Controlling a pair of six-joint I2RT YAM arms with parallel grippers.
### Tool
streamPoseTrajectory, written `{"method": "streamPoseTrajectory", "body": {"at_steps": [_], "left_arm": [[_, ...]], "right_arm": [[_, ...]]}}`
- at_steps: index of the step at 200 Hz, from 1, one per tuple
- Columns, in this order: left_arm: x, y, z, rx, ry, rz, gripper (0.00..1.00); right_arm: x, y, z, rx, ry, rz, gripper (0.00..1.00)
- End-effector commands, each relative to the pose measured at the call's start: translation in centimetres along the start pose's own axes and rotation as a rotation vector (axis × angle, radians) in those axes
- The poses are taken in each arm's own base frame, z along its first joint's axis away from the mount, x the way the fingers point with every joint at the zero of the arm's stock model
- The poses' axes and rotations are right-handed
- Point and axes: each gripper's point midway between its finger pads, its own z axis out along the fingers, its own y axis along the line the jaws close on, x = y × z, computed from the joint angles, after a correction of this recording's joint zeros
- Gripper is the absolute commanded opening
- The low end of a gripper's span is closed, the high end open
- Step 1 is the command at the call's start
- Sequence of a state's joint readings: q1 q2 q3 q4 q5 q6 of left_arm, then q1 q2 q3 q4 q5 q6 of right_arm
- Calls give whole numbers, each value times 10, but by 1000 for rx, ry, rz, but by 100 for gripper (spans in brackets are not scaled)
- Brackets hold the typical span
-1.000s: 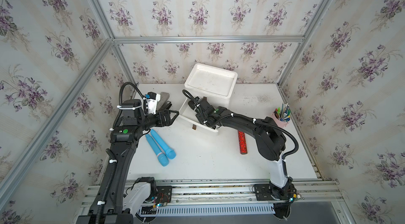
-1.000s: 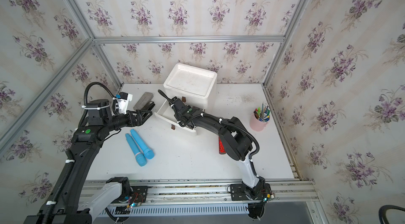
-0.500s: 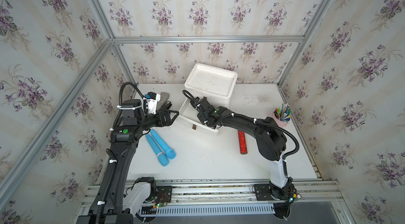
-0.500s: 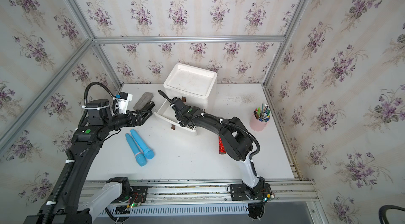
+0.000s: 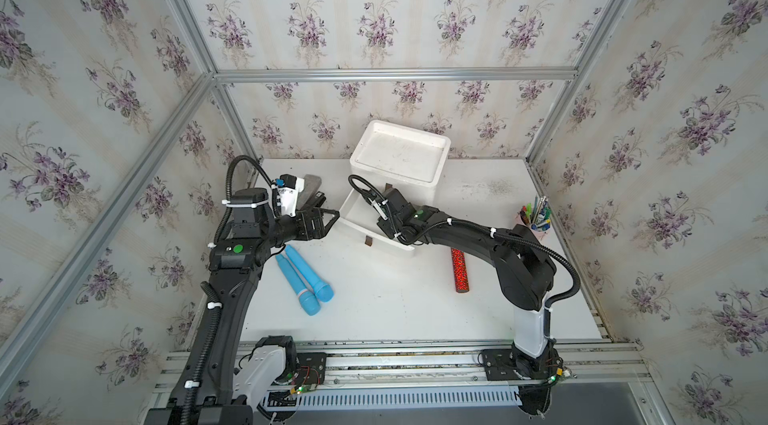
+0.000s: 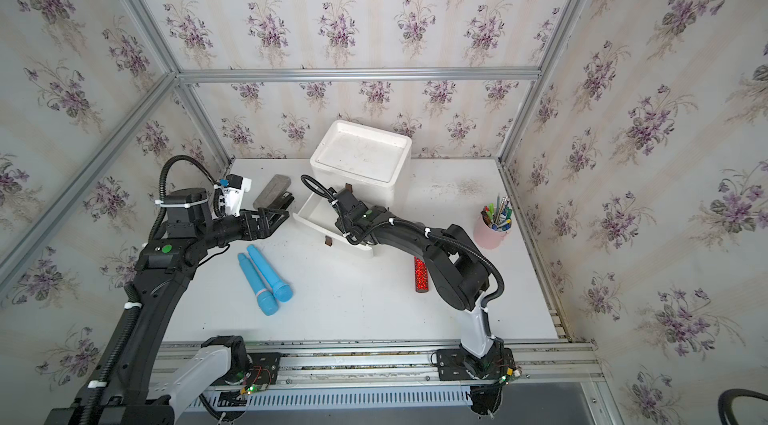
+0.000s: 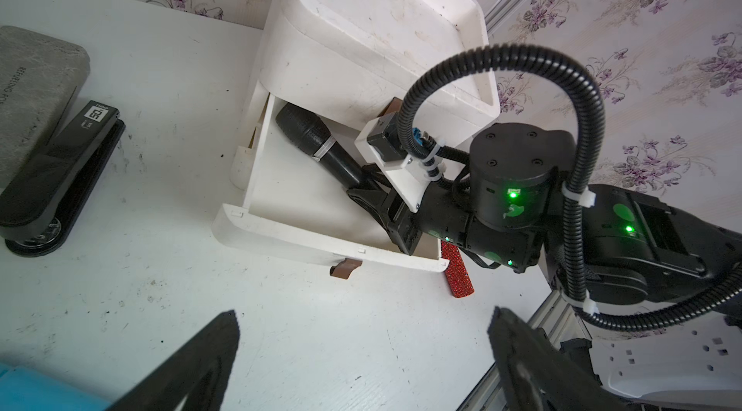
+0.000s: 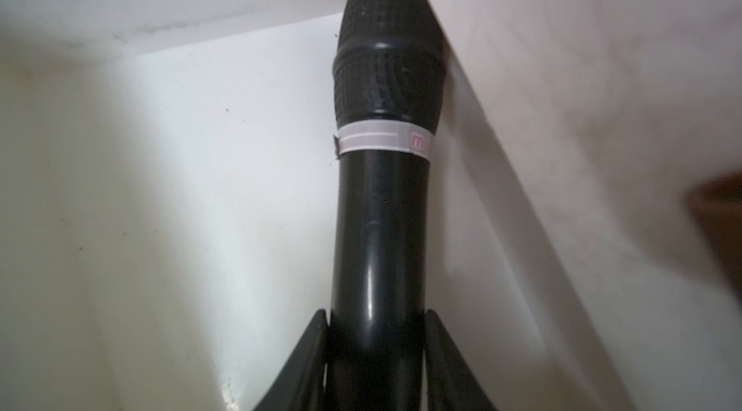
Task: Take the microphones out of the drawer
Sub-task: Pick up the microphone from the drawer.
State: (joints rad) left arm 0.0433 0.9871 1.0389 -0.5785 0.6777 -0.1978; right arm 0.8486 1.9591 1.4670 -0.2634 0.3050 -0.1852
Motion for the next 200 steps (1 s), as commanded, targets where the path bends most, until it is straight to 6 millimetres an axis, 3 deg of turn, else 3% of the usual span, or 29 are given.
{"method": "streamPoseTrajectory", "body": {"at_steps": [1,51,90,116,200], "left_arm": [[-6,-2,-1,4,-19,21,99],[-7,-2,-1,4,-19,20,99],[-7,-2,-1,5,-19,20,99],[-7,-3,-1,5,-18,21,99],[-7,-3,-2,5,-21,23,99]], "right_arm": [[-9,-1,-7,-16,-41,-84,36],[-22,0,-21,-51,-116,-102,34],[-30,1,-30,-71,-146,-110,26],[-35,0,-35,-71,-161,-113,0],[-44,-2,-56,-101,-194,-108,0]]}}
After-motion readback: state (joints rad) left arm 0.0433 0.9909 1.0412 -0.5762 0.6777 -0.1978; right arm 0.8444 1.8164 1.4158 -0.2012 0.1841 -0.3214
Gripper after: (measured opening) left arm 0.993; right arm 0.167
